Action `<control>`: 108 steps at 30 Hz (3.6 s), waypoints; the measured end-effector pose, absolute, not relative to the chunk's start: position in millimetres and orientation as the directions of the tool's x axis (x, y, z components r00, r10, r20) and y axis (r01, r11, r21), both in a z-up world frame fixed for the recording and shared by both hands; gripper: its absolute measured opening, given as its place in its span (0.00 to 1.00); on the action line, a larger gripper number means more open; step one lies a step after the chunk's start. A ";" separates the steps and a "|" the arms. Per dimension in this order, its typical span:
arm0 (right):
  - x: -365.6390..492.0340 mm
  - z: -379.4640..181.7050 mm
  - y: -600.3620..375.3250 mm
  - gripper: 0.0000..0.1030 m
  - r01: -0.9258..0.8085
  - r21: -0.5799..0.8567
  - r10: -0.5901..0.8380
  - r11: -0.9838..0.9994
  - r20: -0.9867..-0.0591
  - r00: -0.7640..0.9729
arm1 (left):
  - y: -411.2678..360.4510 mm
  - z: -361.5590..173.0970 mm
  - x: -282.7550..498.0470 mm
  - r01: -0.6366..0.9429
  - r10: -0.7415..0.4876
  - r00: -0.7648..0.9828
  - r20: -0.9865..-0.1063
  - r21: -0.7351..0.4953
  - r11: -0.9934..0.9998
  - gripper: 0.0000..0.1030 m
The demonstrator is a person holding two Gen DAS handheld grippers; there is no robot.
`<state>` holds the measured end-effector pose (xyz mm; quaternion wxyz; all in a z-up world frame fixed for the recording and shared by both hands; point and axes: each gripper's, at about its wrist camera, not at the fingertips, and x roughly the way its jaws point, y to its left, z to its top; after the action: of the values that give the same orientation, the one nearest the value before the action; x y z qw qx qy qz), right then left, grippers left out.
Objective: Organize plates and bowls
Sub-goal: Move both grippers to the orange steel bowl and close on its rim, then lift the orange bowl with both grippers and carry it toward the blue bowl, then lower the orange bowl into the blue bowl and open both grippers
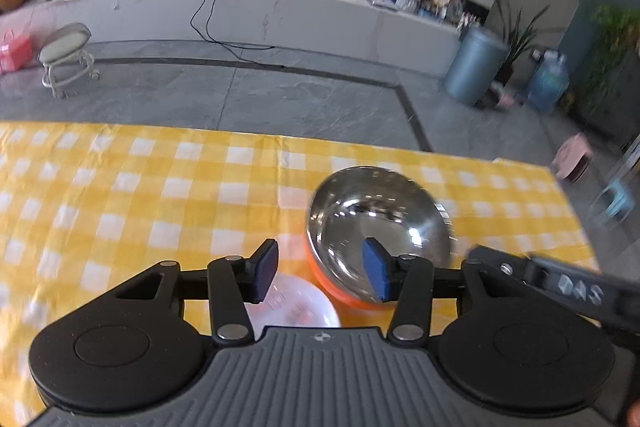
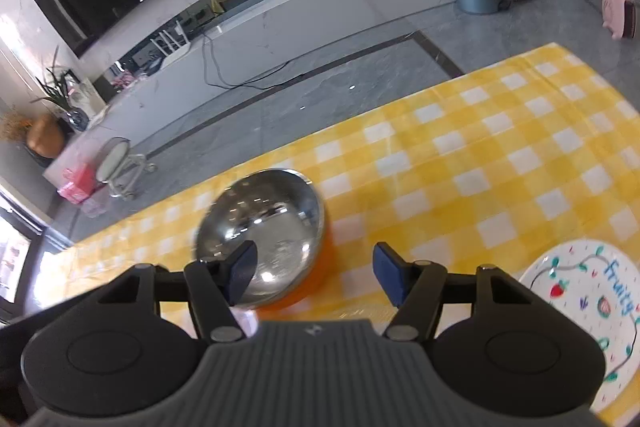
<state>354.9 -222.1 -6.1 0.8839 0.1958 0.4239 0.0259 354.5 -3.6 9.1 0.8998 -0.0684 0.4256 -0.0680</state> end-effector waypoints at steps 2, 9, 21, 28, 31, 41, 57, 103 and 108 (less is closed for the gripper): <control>358.7 -15.1 -222.5 0.61 0.115 0.357 0.206 0.927 -0.741 0.640 | -6.2 3.0 365.7 0.067 -0.185 0.623 -0.760 -0.184 0.981 0.54; 374.5 -42.8 -225.6 0.57 0.128 0.394 0.249 0.910 -0.767 0.591 | -10.5 -11.3 383.4 0.051 -0.191 0.604 -0.774 -0.202 0.978 0.56; 374.5 -49.9 -225.6 0.26 0.112 0.412 0.281 0.904 -0.772 0.570 | -21.5 -26.2 384.2 0.037 -0.199 0.546 -0.814 -0.214 0.976 0.41; 378.2 -63.0 -236.4 0.06 0.175 0.430 0.295 0.886 -0.812 0.504 | -35.2 -23.3 379.8 0.049 -0.132 0.542 -0.830 -0.126 0.991 0.16; 377.0 -62.5 -240.2 0.06 0.181 0.450 0.309 0.874 -0.805 0.506 | -38.8 -23.8 379.2 0.044 -0.119 0.542 -0.832 -0.114 0.993 0.16; 366.9 -37.7 -254.3 0.06 0.179 0.492 0.328 0.852 -0.768 0.550 | -40.1 -2.5 367.6 0.009 -0.135 0.564 -0.815 -0.158 0.987 0.16; 304.8 33.1 -253.8 0.07 0.037 0.539 0.421 0.841 -0.697 0.580 | -17.3 53.9 298.8 -0.100 -0.112 0.600 -0.792 -0.214 0.972 0.17; 71.7 57.1 -204.0 0.07 -0.001 0.520 0.455 0.854 -0.746 0.486 | 61.5 53.0 81.4 -0.234 -0.163 0.567 -0.807 -0.348 0.908 0.18; 68.3 48.7 -202.8 0.06 0.016 0.513 0.447 0.858 -0.761 0.471 | 63.9 41.9 77.6 -0.246 -0.175 0.545 -0.820 -0.356 0.902 0.18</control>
<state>68.3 -202.8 48.7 0.8256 0.2324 0.4974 0.1304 77.6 63.9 41.9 0.8506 -0.2209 0.4766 0.0207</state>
